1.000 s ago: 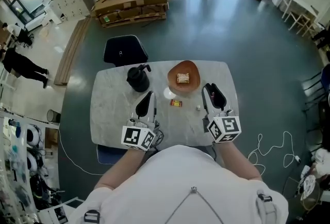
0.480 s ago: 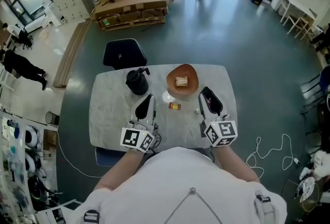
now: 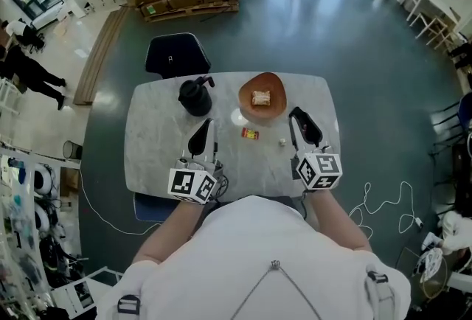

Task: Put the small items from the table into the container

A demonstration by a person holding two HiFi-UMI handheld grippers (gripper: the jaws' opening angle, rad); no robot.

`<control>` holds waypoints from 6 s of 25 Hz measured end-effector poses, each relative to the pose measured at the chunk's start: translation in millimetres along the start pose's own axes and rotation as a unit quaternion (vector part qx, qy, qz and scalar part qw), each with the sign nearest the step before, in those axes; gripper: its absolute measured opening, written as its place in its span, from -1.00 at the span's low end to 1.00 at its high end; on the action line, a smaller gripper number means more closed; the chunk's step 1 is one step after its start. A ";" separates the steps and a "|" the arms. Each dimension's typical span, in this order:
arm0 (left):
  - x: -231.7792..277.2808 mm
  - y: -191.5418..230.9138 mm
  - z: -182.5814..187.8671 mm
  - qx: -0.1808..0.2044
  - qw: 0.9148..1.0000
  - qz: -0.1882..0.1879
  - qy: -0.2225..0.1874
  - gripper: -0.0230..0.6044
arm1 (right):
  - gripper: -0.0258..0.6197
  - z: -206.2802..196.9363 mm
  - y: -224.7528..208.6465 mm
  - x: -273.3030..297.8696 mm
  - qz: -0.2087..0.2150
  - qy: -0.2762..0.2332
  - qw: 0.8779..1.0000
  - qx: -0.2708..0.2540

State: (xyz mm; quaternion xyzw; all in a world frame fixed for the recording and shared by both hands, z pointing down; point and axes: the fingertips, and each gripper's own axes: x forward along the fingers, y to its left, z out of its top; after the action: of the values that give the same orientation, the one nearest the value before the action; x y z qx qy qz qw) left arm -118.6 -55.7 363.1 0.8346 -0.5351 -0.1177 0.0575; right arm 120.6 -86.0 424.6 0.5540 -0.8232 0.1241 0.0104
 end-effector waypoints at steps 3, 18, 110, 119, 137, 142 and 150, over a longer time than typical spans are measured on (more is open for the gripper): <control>-2.2 7.9 -13.9 -0.009 1.000 0.012 0.014 -0.92 | -0.37 -40.0 -20.9 9.1 -0.014 0.047 0.999 -0.019; -10.6 52.6 -124.4 -0.033 0.988 0.062 0.141 -0.92 | -0.29 -295.6 -100.1 33.7 -0.075 0.326 0.942 0.007; 17.2 89.2 -135.0 -0.044 0.983 0.094 0.151 -0.92 | -0.51 -200.1 -44.1 189.7 0.048 0.356 0.933 -0.033; -21.7 128.2 -163.3 -0.061 0.966 0.167 0.186 -0.92 | -0.50 -333.7 -75.5 254.8 0.050 0.519 0.841 -0.146; -50.4 124.7 -143.1 -0.032 0.968 0.172 0.180 -0.92 | -0.31 -355.5 -87.7 264.0 0.033 0.530 0.819 -0.218; -35.9 115.7 -126.9 -0.017 0.977 0.135 0.164 -0.92 | -0.31 -235.8 -53.6 240.2 0.040 0.354 0.920 -0.162; 27.9 58.2 -76.6 0.013 0.993 0.046 0.106 -0.92 | -0.32 0.7 30.0 104.9 0.094 0.027 0.988 -0.117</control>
State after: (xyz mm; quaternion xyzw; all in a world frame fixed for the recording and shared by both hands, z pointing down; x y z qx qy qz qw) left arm -138.9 -107.7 446.2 0.8174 -0.5655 -0.0184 0.1086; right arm 52.8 -171.0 434.4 0.4657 -0.8798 0.0424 0.0852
